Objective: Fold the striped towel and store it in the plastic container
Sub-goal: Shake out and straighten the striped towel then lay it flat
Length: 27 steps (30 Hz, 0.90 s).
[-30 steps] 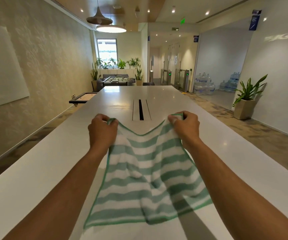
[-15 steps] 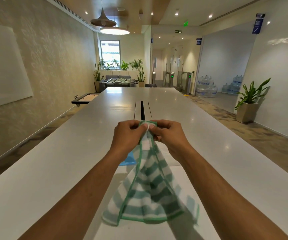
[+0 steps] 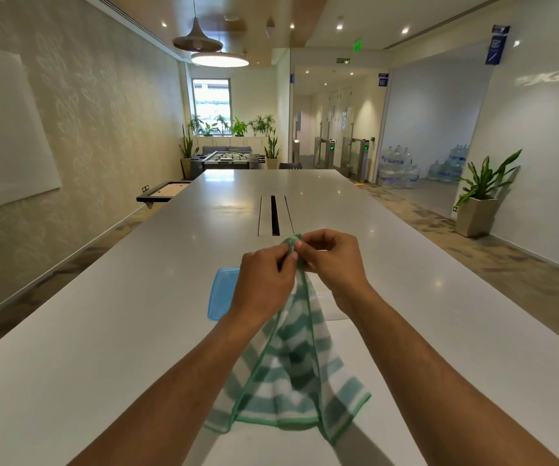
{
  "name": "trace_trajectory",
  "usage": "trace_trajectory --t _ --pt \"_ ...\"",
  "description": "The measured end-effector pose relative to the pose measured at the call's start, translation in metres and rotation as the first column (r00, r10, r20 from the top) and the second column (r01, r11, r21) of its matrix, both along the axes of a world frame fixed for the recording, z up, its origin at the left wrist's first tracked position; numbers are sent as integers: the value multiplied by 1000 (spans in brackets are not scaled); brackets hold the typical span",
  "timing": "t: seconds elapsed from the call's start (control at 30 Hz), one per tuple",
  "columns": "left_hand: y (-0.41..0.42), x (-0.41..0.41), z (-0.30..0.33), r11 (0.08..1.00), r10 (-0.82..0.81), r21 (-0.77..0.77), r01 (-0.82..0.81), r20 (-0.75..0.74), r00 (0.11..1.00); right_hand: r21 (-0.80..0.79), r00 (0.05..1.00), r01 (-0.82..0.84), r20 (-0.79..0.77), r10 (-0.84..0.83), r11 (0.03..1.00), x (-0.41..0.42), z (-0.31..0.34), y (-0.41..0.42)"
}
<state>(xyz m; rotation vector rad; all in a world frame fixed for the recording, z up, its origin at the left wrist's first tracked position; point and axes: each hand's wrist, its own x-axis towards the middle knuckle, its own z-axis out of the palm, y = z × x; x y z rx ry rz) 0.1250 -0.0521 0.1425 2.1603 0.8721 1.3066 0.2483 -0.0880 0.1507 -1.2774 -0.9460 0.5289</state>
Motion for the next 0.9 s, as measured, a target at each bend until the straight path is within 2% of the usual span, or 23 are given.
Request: trace_trajectory --t 0.17,0.4,0.77,0.9 --pt "-3 3 2 998 56 10 -56 -56 997 12 962 86 258 -86 996 -3 0 -2" --pt "-8 3 1 996 90 -2 -91 -92 992 10 916 42 399 -43 999 -3 4 -6" --pt "-11 7 2 992 123 5 -123 -142 982 22 901 43 432 -48 999 -3 1 -7" --pt "-12 9 1 991 134 36 -130 -216 967 -5 895 23 445 -18 1000 -2 2 -8"
